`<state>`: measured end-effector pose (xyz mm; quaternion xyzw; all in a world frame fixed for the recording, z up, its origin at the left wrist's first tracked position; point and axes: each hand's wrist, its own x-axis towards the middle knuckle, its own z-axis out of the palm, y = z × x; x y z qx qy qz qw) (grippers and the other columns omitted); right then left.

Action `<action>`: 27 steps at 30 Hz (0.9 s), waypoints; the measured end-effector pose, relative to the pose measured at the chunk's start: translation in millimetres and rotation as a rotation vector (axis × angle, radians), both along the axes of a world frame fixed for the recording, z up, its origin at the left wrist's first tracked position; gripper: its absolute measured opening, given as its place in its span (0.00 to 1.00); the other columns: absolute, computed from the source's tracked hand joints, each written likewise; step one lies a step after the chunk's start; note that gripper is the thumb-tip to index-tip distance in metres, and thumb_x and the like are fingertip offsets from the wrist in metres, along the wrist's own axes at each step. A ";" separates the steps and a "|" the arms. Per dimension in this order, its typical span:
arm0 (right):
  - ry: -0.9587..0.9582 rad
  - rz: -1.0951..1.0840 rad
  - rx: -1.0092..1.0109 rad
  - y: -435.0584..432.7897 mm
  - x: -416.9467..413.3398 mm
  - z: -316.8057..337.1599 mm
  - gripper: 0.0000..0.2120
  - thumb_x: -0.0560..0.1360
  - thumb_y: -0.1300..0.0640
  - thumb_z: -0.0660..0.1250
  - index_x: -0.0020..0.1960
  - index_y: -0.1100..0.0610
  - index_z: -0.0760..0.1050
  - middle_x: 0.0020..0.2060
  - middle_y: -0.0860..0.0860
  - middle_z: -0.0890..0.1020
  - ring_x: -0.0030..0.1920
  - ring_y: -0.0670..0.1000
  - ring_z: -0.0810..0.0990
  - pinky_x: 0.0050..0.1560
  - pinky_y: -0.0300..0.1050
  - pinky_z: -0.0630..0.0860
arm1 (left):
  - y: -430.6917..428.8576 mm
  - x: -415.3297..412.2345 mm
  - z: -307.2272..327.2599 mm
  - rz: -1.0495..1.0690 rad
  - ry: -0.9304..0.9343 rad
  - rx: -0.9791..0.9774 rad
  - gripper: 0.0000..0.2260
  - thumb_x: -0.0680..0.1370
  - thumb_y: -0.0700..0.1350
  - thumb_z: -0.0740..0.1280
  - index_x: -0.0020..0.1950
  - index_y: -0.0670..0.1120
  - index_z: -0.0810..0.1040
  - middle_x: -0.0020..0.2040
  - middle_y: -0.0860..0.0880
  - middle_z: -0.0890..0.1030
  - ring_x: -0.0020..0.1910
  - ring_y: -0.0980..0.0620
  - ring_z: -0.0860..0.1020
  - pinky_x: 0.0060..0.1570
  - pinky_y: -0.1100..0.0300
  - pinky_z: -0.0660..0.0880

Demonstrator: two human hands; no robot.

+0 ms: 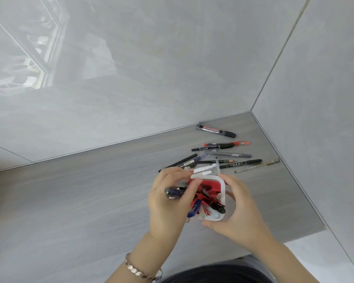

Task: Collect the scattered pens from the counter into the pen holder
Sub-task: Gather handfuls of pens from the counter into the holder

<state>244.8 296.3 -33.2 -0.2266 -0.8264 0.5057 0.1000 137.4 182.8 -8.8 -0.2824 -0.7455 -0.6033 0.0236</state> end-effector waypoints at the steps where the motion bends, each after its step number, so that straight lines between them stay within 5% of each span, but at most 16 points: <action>1: 0.003 0.000 -0.004 -0.8 -0.2 0.4 0.41 0.55 0.55 0.80 0.61 0.40 0.64 0.58 0.34 0.68 0.62 0.36 0.67 0.55 0.19 0.64 | 0.0 1.7 0.2 0.000 -0.022 0.014 0.04 0.71 0.48 0.66 0.44 0.53 0.79 0.42 0.52 0.82 0.46 0.57 0.80 0.48 0.67 0.75; 4: 0.009 -0.008 -0.036 -1.7 0.7 1.1 0.42 0.55 0.55 0.81 0.62 0.41 0.64 0.58 0.33 0.68 0.62 0.36 0.68 0.56 0.20 0.65 | -3.7 8.3 3.3 -0.103 -0.146 0.139 0.11 0.76 0.49 0.56 0.55 0.55 0.74 0.46 0.50 0.81 0.46 0.52 0.81 0.47 0.61 0.77; 7: 0.012 -0.004 -0.038 -1.5 1.0 4.9 0.42 0.55 0.54 0.81 0.61 0.40 0.63 0.59 0.36 0.69 0.62 0.37 0.68 0.56 0.20 0.66 | -4.7 9.1 8.9 -0.141 -0.151 0.292 0.10 0.77 0.57 0.57 0.59 0.62 0.66 0.49 0.52 0.79 0.47 0.47 0.82 0.45 0.60 0.79; 12: 0.016 -0.005 -0.050 -2.2 1.3 9.3 0.41 0.55 0.54 0.81 0.62 0.42 0.64 0.59 0.37 0.69 0.62 0.37 0.68 0.55 0.21 0.66 | -4.7 0.7 12.4 -0.030 0.015 0.368 0.21 0.74 0.40 0.67 0.59 0.62 0.66 0.52 0.60 0.77 0.45 0.51 0.84 0.41 0.62 0.80; 14: 0.012 0.001 -0.049 -2.4 1.3 9.4 0.41 0.55 0.53 0.80 0.63 0.43 0.64 0.59 0.38 0.69 0.62 0.37 0.69 0.57 0.22 0.67 | -5.7 -7.1 10.8 0.032 0.066 0.232 0.19 0.74 0.38 0.64 0.59 0.58 0.70 0.56 0.61 0.75 0.53 0.52 0.81 0.45 0.59 0.81; 16: 0.025 0.005 -0.050 -3.1 0.7 8.9 0.40 0.55 0.53 0.80 0.62 0.44 0.65 0.59 0.38 0.70 0.62 0.39 0.70 0.58 0.24 0.68 | -5.1 -11.1 9.0 0.031 0.087 -0.021 0.14 0.77 0.45 0.60 0.62 0.53 0.71 0.64 0.61 0.72 0.65 0.58 0.72 0.60 0.60 0.75; 19: 0.061 -0.014 -0.066 -3.8 -1.0 9.5 0.41 0.54 0.51 0.80 0.62 0.43 0.66 0.57 0.35 0.70 0.62 0.39 0.70 0.57 0.24 0.68 | -7.3 -8.8 6.8 -0.390 0.015 -0.303 0.20 0.79 0.54 0.50 0.71 0.59 0.56 0.73 0.64 0.56 0.75 0.60 0.52 0.74 0.57 0.55; 22: 0.055 -0.031 -0.096 -1.2 1.2 8.3 0.39 0.53 0.46 0.78 0.61 0.42 0.66 0.57 0.37 0.72 0.61 0.40 0.71 0.56 0.29 0.70 | -10.9 -1.4 12.3 -0.752 -0.025 -0.491 0.25 0.77 0.61 0.43 0.73 0.60 0.41 0.76 0.59 0.44 0.75 0.59 0.41 0.75 0.51 0.44; 27: 0.042 -0.093 -0.133 5.1 16.4 5.4 0.37 0.53 0.50 0.82 0.58 0.40 0.69 0.55 0.38 0.76 0.59 0.38 0.73 0.52 0.31 0.74 | 2.5 -8.4 10.1 -0.640 0.092 -0.820 0.32 0.67 0.71 0.34 0.69 0.62 0.35 0.74 0.61 0.38 0.73 0.59 0.34 0.75 0.49 0.37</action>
